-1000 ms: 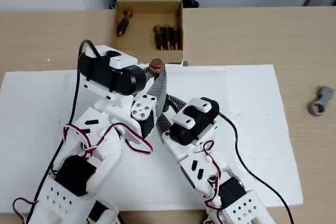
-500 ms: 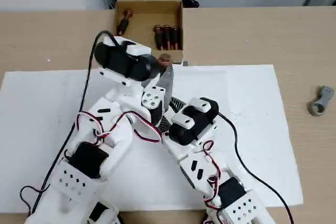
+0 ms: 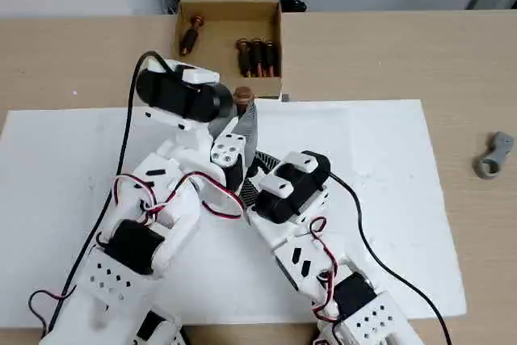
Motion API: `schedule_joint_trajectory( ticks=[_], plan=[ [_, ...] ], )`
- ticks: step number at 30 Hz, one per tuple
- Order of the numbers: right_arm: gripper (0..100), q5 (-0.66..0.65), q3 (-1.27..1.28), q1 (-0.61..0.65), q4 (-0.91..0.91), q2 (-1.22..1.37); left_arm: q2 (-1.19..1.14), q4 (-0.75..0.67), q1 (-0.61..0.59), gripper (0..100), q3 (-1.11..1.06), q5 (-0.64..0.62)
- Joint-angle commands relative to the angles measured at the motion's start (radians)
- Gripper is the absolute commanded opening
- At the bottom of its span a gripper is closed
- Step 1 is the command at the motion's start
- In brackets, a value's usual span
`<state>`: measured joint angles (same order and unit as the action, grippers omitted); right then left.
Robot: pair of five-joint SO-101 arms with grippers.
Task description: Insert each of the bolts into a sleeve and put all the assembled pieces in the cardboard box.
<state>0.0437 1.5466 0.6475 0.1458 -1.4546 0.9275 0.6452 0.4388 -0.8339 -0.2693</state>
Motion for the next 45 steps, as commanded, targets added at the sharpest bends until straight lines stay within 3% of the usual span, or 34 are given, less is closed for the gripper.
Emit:
schedule_joint_trajectory(
  ticks=[1,14,23,29,36,45],
  plan=[
    [0.2,0.0,-0.063,-0.015,-0.016,-0.021,-0.002,0.078,0.017,1,0.008,-0.005],
    [0.2,0.0,-0.068,-0.015,-0.016,-0.019,0.13,0.155,0.064,1,-0.021,0.068],
    [0.2,0.02,-0.109,-0.015,-0.016,-0.018,0.126,0.385,0.052,16,0.143,0.066],
    [0.2,0.057,-0.206,-0.021,-0.013,0.077,0.044,0.572,-0.069,18,0.371,0.008],
    [0.2,0.063,-0.468,-0.102,-0.024,0.407,-0.029,0.752,-0.219,18,0.67,0.008],
    [0.2,0.068,-0.864,-0.183,-0.027,0.909,-0.029,0.855,-0.476,18,0.644,0.011]
  ],
)
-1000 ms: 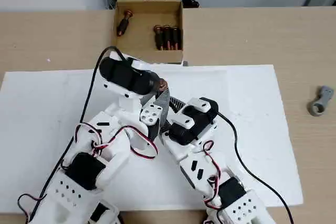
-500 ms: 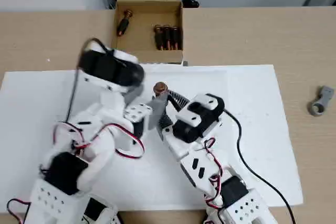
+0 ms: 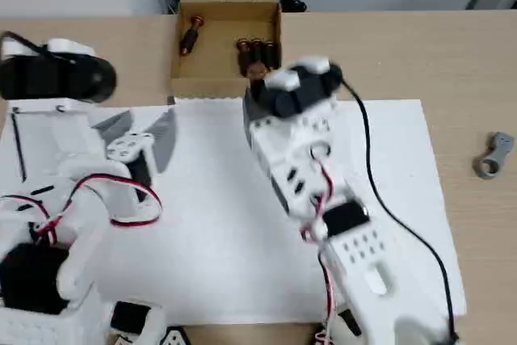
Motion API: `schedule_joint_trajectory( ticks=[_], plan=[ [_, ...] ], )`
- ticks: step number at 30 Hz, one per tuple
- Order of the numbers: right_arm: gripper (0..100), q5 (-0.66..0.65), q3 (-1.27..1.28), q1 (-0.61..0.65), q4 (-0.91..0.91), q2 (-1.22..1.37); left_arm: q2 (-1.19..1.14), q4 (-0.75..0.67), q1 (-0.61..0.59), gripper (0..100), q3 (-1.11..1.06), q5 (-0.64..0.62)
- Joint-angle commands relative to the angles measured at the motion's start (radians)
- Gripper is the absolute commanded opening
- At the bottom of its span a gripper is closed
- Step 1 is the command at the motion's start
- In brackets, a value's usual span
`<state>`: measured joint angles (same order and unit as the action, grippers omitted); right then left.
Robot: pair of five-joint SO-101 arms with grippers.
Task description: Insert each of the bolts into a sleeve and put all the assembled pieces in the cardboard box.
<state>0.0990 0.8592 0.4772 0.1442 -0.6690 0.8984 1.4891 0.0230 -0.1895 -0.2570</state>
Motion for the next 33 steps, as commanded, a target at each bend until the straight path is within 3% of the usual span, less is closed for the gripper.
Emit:
schedule_joint_trajectory(
  ticks=[1,10,17,20,30,33],
  plan=[
    [0.2,0.012,-0.224,-0.013,-0.033,0.18,0.0,0.012,-0.081,18,-0.015,-0.002],
    [0.2,0.009,-0.577,-0.013,-0.249,0.676,0.002,0.011,-0.192,17,-0.133,0.002],
    [0.3,0.008,-0.858,-0.015,-0.251,1.006,0.041,0.009,-0.193,1,-0.14,0.207],
    [0.4,0.008,-0.957,-0.013,-0.251,1.132,0.084,0.015,-0.198,1,-0.15,0.255],
    [1.0,0.006,-1.148,-0.028,-0.243,1.362,0.311,0.008,-0.198,1,-0.343,0.259],
    [9.1,0.006,-1.148,-0.03,-0.242,1.366,0.367,0.008,-0.195,1,-0.387,0.259]
  ],
)
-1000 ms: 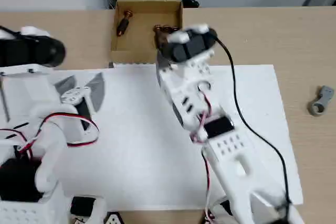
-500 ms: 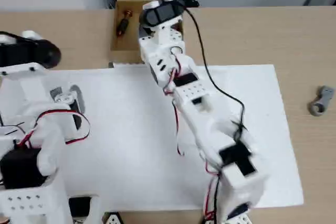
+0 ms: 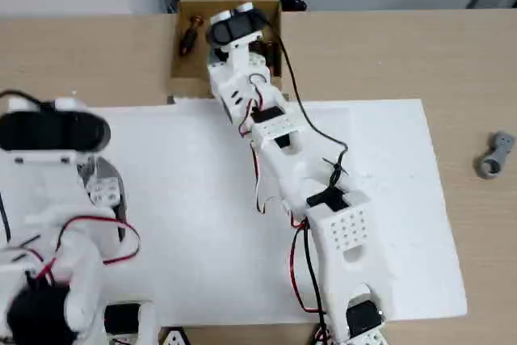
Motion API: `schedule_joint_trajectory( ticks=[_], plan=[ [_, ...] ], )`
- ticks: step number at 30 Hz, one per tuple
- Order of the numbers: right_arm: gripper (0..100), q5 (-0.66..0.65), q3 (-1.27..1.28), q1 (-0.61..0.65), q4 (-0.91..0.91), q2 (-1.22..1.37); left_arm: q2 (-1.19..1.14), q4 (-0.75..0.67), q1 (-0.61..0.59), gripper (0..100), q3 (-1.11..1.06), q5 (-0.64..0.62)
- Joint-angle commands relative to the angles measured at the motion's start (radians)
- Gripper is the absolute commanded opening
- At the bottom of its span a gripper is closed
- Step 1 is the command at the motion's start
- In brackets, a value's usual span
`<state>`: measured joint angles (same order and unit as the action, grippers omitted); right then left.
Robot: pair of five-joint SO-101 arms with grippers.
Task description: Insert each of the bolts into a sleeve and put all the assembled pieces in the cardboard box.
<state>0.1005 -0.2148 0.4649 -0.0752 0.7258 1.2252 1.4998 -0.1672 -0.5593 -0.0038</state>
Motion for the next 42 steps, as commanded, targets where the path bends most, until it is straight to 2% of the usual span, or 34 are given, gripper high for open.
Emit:
schedule_joint_trajectory(
  ticks=[1,4,7,11,14,18,22,29,42],
  plan=[
    [12.6,0.005,-0.074,-0.018,-0.015,-0.028,0.054,-0.003,-0.005,1,-0.028,0.006],
    [18.0,0.005,-0.083,-0.015,0.048,-0.042,0.081,-0.003,-0.006,1,-0.047,0.006],
    [18.0,0.005,-0.083,-0.013,0.101,-0.09,0.089,-0.005,-0.006,1,-0.048,0.006],
    [18.0,0.005,-0.083,-0.012,0.188,-0.185,0.091,-0.078,-0.008,1,-0.079,0.006],
    [14.3,0.005,-0.083,-0.008,0.3,-0.268,0.092,-0.157,-0.008,1,-0.139,0.006],
    [0.0,0.002,-0.083,-0.016,0.44,-0.392,0.092,-0.25,-0.008,1,-0.197,0.006],
    [0.3,0.002,-0.081,-0.018,0.596,-0.516,0.092,-0.301,-0.009,1,-0.236,0.017],
    [0.4,0.006,-0.081,-0.016,0.86,-0.725,0.094,-0.351,-0.009,1,-0.332,0.167],
    [0.5,0.008,-0.081,-0.016,1.412,-1.102,0.094,-0.534,-0.009,1,-0.506,0.169]
  ],
)
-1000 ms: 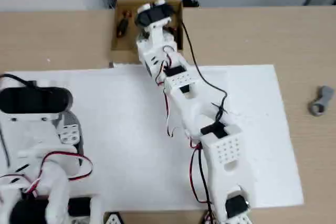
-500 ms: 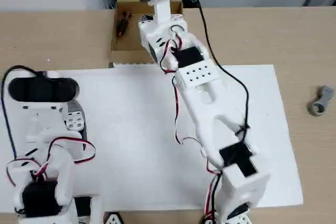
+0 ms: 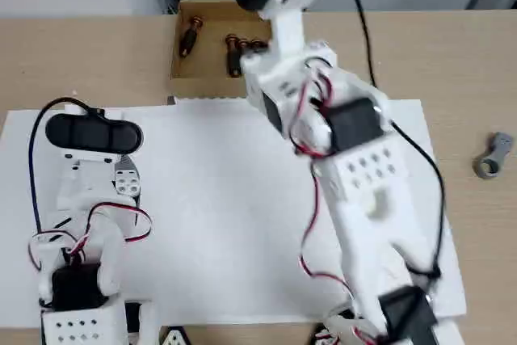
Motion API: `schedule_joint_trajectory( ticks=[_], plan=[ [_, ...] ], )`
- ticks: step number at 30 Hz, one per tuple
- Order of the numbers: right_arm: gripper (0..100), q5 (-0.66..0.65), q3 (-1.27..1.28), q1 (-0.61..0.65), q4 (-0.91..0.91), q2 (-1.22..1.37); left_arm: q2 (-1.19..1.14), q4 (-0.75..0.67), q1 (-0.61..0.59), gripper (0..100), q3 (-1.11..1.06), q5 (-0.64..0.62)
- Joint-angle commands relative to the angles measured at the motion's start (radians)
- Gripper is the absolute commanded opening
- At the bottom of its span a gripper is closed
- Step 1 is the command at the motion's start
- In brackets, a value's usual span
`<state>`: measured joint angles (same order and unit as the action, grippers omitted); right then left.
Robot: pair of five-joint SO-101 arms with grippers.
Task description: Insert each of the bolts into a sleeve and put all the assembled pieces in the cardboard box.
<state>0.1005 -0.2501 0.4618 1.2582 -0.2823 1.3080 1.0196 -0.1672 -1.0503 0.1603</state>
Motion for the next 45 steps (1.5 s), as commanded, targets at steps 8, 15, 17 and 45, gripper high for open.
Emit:
schedule_joint_trajectory(
  ticks=[8,15,17,45],
  plan=[
    [0.6,0.008,-0.046,-0.015,0.262,-0.294,0.011,-0.135,-0.008,1,-0.13,0.005],
    [0.6,0.008,0.005,-0.015,0.387,-0.479,0.011,-0.17,-0.006,1,-0.185,0.005],
    [0.6,0.008,0.089,-0.015,0.387,-0.559,0.009,-0.176,-0.005,1,-0.186,0.005],
    [0.4,0.0,1.498,-0.093,-0.03,-1.532,0.009,-0.336,-0.008,1,-0.456,0.005]
  ],
)
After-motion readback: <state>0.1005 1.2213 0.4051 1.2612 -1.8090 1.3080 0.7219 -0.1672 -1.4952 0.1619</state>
